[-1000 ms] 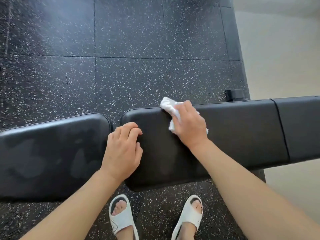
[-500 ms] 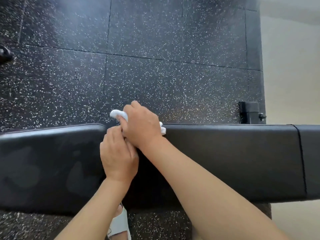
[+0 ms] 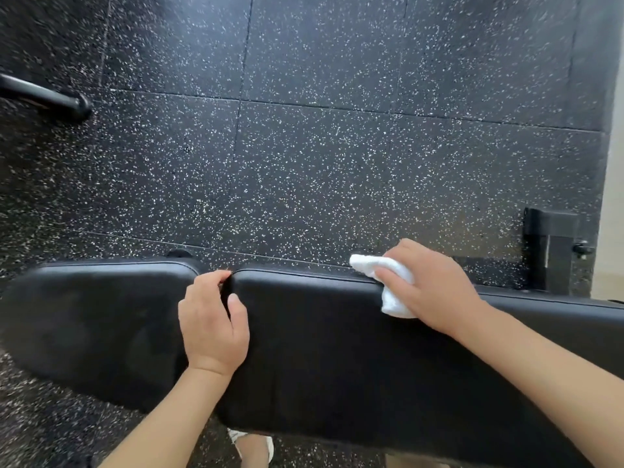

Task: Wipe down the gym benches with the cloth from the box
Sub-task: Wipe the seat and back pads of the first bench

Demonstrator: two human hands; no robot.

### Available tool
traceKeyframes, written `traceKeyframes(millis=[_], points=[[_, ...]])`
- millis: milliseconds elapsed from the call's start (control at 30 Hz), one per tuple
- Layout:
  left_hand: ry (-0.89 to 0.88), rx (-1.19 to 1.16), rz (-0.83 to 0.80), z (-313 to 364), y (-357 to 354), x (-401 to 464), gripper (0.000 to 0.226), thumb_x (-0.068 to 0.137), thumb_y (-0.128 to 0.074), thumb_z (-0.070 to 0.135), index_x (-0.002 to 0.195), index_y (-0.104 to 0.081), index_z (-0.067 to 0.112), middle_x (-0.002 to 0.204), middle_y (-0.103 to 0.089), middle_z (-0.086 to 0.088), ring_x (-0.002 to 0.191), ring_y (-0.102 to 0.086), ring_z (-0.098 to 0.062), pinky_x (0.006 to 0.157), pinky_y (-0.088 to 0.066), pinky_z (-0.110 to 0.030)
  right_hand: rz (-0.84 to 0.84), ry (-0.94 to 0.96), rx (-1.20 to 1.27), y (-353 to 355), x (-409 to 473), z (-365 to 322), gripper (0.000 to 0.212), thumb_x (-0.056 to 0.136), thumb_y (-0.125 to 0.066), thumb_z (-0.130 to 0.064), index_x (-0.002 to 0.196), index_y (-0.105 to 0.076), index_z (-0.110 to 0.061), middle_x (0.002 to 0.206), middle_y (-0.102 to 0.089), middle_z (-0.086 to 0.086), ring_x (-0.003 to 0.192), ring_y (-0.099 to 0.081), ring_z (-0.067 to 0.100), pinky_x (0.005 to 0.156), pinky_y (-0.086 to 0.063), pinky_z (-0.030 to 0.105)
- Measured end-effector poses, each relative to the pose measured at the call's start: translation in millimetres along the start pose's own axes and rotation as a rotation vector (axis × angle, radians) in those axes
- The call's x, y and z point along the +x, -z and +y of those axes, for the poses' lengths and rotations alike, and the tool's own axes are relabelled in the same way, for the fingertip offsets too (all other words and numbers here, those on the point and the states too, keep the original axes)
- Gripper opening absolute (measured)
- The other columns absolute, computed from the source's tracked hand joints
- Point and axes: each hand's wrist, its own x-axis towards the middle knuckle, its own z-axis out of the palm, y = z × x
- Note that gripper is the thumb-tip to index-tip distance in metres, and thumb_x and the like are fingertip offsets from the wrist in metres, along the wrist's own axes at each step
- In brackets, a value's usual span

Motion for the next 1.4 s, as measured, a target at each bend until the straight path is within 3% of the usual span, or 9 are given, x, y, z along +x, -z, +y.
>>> traceKeyframes(millis=[333,433,633,733,833,1067,1200,1300,1400], points=[[0.015,0.018,-0.031,3,2,3,0.042,0.088,-0.044,0.027,0.125,-0.053,0.011,0.11,-0.063,-0.007,0.094,-0.052,-0.026,0.079,-0.033,-0.039,-0.131,0.167,0.024,-70,89,-152,0.029,0.106,-0.044,-0.041,0.108,-0.061,-0.018,0.106,-0.057,0.003,0.096,-0.063,0.033,0.069,-0.037,0.039],[0.029,0.003,-0.043,5,3,6,0.042,0.087,-0.043,0.028,0.119,-0.057,0.005,0.101,-0.062,-0.009,0.086,-0.049,-0.028,0.073,-0.028,-0.036,-0.272,0.188,0.009,-82,117,-186,0.019,0.1,-0.051,-0.035,0.097,-0.061,-0.019,0.092,-0.056,-0.001,0.095,-0.064,0.03,0.058,-0.031,0.032],[0.011,0.017,-0.059,6,6,5,0.043,0.089,-0.045,0.027,0.125,-0.056,0.007,0.113,-0.063,-0.008,0.092,-0.054,-0.03,0.078,-0.033,-0.039,-0.312,0.15,0.126,-59,102,-138,0.024,0.101,-0.046,-0.047,0.088,-0.054,-0.028,0.096,-0.053,-0.008,0.091,-0.055,0.021,0.071,-0.043,0.039],[0.019,0.001,-0.058,2,5,4,0.042,0.089,-0.046,0.026,0.126,-0.056,0.01,0.116,-0.061,-0.004,0.095,-0.054,-0.028,0.08,-0.031,-0.035,-0.349,0.008,0.155,-28,76,-74,0.027,0.099,-0.053,-0.052,0.101,-0.069,-0.029,0.101,-0.063,-0.011,0.098,-0.061,0.018,0.086,-0.049,0.039],[-0.002,-0.029,-0.052,-1,3,4,0.043,0.089,-0.047,0.026,0.128,-0.055,0.01,0.121,-0.057,0.001,0.099,-0.054,-0.025,0.083,-0.029,-0.032,-0.332,-0.077,0.173,-4,51,-42,0.026,0.096,-0.053,-0.058,0.107,-0.068,-0.04,0.102,-0.064,-0.02,0.098,-0.061,0.007,0.085,-0.046,0.032],[0.0,-0.077,-0.063,-5,2,2,0.044,0.087,-0.049,0.027,0.127,-0.056,0.011,0.123,-0.059,0.0,0.099,-0.055,-0.025,0.081,-0.029,-0.032,-0.282,0.006,0.079,-47,83,-122,0.032,0.104,-0.042,-0.053,0.112,-0.065,-0.032,0.104,-0.058,-0.01,0.098,-0.061,0.021,0.085,-0.047,0.042],[-0.004,-0.061,-0.074,-7,1,4,0.039,0.084,-0.048,0.027,0.116,-0.057,0.006,0.11,-0.062,-0.006,0.089,-0.05,-0.029,0.075,-0.022,-0.033,-0.32,0.133,0.013,-86,123,-199,0.017,0.096,-0.051,-0.042,0.092,-0.062,-0.03,0.09,-0.052,-0.005,0.091,-0.062,0.03,0.068,-0.042,0.039],[0.014,-0.064,-0.084,-5,4,6,0.034,0.084,-0.047,0.029,0.106,-0.057,0.005,0.1,-0.06,-0.008,0.084,-0.049,-0.032,0.071,-0.023,-0.035,-0.309,0.092,0.003,-95,133,-209,0.016,0.094,-0.052,-0.035,0.082,-0.054,-0.025,0.084,-0.052,-0.004,0.09,-0.062,0.03,0.066,-0.038,0.037],[0.065,-0.062,-0.143,4,11,8,0.039,0.083,-0.046,0.029,0.113,-0.057,0.008,0.107,-0.063,-0.008,0.089,-0.053,-0.033,0.074,-0.027,-0.037,-0.294,0.086,0.1,-90,125,-196,0.015,0.095,-0.053,-0.037,0.085,-0.059,-0.028,0.084,-0.049,-0.007,0.091,-0.061,0.028,0.067,-0.039,0.037]])
